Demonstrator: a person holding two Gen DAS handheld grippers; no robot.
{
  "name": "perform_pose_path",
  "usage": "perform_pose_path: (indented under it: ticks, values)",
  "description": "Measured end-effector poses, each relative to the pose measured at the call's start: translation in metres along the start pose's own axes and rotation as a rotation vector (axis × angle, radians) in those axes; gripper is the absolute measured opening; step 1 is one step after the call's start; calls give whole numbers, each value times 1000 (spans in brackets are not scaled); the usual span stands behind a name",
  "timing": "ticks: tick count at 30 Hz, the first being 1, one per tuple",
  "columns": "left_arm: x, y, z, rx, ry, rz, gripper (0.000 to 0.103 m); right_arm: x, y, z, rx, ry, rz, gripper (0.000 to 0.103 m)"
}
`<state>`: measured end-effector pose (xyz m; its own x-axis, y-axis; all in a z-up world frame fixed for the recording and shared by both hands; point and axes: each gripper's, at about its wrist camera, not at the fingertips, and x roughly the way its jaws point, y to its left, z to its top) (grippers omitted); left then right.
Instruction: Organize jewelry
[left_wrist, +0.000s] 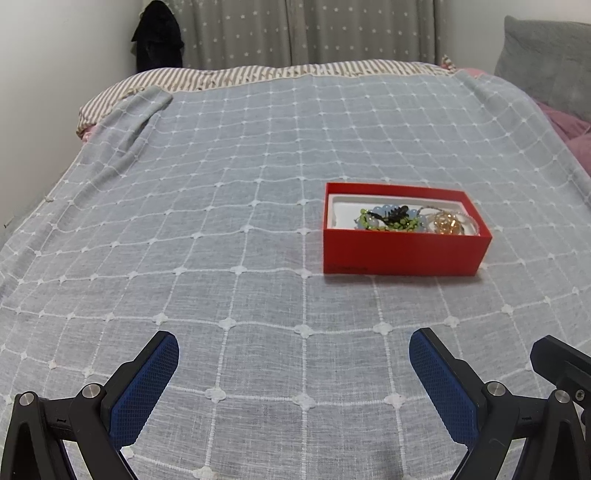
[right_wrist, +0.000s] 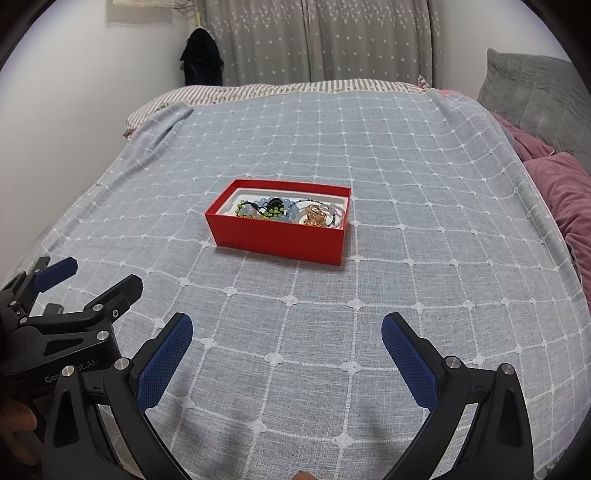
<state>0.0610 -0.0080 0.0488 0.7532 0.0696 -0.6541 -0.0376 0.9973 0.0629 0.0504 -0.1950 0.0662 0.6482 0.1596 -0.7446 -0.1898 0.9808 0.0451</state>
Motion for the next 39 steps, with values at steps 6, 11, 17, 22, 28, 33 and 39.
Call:
perform_pose_path:
  ticks: [6, 11, 17, 22, 28, 33, 39]
  values:
    - [0, 0, 0, 0, 0, -3, 102, 0, -2, 0, 11, -3, -1, 103]
    - [0, -1, 0, -2, 2, -4, 102, 1, -2, 1, 11, 1, 1, 103]
    - [1, -2, -1, 3, 6, -6, 102, 1, -2, 1, 12, 2, 2, 103]
    - [1, -2, -1, 5, 6, -3, 102, 1, -2, 1, 11, 2, 2, 103]
    - [1, -3, -1, 7, 6, -5, 102, 1, -2, 1, 14, 1, 2, 103]
    - [1, -3, -1, 6, 8, -3, 102, 1, -2, 1, 15, 2, 6, 103]
    - [1, -3, -2, 3, 8, -6, 102, 1, -2, 1, 16, 3, 6, 103]
